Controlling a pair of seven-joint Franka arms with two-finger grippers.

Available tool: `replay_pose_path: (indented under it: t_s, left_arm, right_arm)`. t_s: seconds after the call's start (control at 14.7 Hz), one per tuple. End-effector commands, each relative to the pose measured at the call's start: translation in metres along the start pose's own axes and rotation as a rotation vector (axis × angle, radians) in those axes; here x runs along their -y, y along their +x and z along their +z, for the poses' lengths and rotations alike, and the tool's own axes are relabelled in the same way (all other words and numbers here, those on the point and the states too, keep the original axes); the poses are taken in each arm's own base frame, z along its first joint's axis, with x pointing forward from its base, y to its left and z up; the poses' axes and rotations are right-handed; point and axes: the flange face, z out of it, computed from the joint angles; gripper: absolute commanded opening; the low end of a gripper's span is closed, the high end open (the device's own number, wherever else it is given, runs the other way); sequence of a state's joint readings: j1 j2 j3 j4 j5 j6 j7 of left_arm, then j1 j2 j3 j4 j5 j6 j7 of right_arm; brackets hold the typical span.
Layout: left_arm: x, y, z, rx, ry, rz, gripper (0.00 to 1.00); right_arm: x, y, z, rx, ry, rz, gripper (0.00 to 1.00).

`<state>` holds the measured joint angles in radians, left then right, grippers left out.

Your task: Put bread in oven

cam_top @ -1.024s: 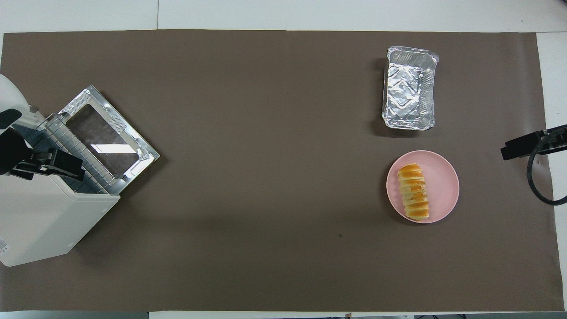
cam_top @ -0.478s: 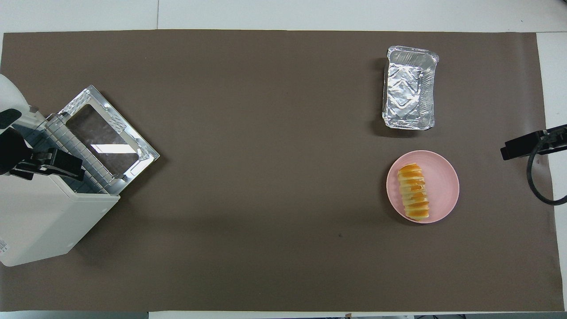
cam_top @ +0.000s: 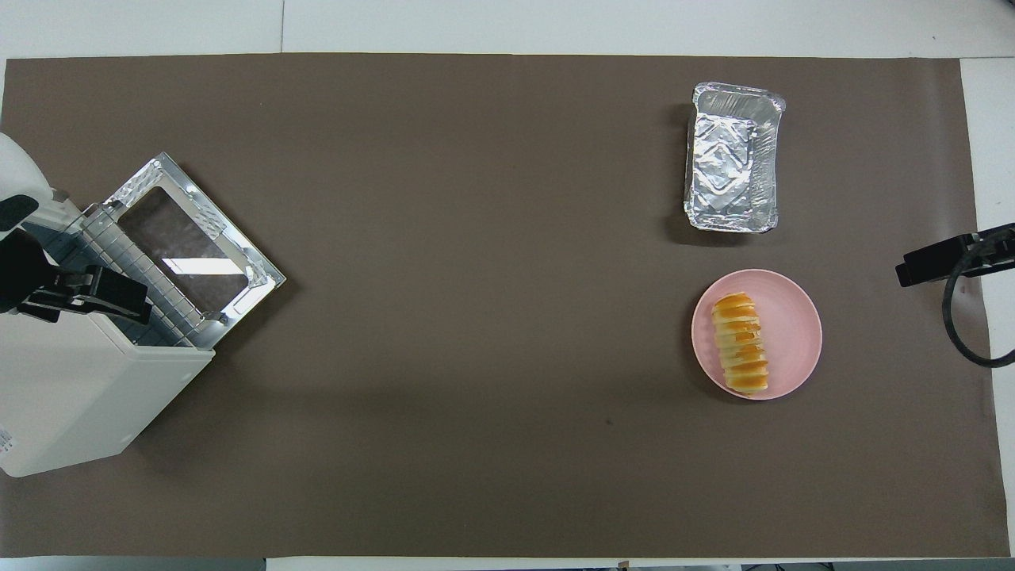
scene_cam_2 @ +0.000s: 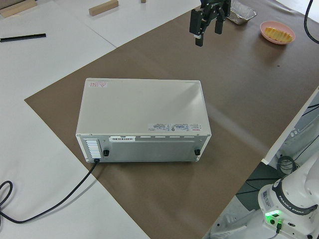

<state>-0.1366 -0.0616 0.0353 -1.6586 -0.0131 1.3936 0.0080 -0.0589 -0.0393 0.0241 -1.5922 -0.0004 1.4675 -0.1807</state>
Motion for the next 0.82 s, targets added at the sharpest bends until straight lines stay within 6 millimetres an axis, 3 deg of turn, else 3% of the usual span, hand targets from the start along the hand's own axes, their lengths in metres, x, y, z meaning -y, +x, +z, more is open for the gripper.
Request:
replay_pose_path:
  t_s: [0.0, 0.55, 0.75]
  left_arm:
    - [0.004, -0.008, -0.002, 0.004, 0.014, 0.006, 1.00]
    - [0.004, -0.008, -0.002, 0.004, 0.015, 0.006, 1.00]
    - [0.004, -0.008, -0.002, 0.004, 0.015, 0.006, 1.00]
  right_arm:
    - [-0.003, -0.004, 0.001, 0.010, -0.009, -0.019, 1.00]
    - [0.012, -0.014, 0.015, 0.046, 0.005, -0.032, 1.00]
    - [0.018, -0.032, 0.055, 0.033, 0.001, -0.035, 1.00]
